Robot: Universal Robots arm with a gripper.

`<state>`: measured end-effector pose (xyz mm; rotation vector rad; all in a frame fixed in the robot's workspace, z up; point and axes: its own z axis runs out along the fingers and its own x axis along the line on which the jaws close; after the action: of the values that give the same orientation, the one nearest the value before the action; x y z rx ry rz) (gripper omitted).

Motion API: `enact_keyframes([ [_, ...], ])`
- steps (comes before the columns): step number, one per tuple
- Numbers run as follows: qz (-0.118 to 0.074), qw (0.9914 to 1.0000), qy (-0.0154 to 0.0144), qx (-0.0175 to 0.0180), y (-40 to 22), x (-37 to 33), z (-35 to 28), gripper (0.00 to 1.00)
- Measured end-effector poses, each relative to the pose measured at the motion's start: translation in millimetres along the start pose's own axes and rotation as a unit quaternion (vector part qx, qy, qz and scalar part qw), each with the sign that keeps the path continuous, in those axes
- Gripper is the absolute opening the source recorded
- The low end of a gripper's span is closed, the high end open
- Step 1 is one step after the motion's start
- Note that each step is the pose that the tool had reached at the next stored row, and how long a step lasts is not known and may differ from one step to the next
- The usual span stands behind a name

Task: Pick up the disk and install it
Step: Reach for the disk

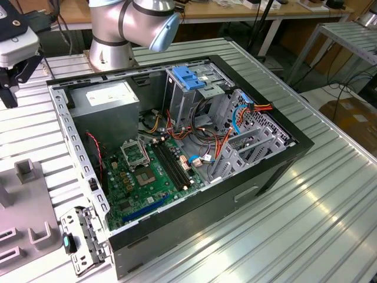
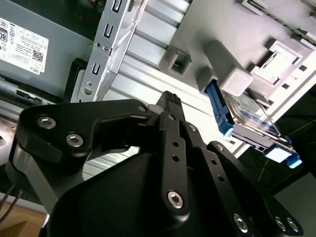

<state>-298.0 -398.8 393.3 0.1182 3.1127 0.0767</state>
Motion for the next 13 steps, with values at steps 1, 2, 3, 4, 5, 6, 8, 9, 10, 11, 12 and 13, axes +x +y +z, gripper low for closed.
enact_keyframes([
  [1, 0.0, 1.0, 0.0, 0.0, -0.1, 2.0, -0.1, 0.11],
  [2, 0.0, 1.0, 0.0, 0.0, -0.1, 4.7, -0.1, 0.11],
  [3, 0.0, 1.0, 0.0, 0.0, -0.1, 6.4, -0.2, 0.11],
  [4, 0.0, 1.0, 0.0, -0.0001, -0.2, 8.2, -0.2, 0.11],
  [5, 0.0, 1.0, 0.0, 0.0, -0.2, 9.9, -0.2, 0.11],
  [6, 0.0, 1.0, 0.0, -0.0001, -0.4, 12.9, -0.3, 0.11],
  [8, 0.0, 1.0, 0.0, -0.0001, -0.5, 15.3, -0.4, 0.11],
  [9, 0.0, 1.0, 0.0, -0.0001, -0.6, 16.6, -0.4, 0.11],
  [10, 0.0, 1.0, 0.0, -0.0001, -0.7, 17.0, -0.4, 0.11],
  [11, 0.0, 1.0, 0.0, -0.0001, -0.7, 17.1, -0.4, 0.11],
  [12, 0.0, 1.0, 0.0, -0.0001, -0.7, 17.1, -0.4, 0.11],
  [13, 0.0, 1.0, 0.0, -0.0001, -0.7, 17.1, -0.4, 0.11],
])
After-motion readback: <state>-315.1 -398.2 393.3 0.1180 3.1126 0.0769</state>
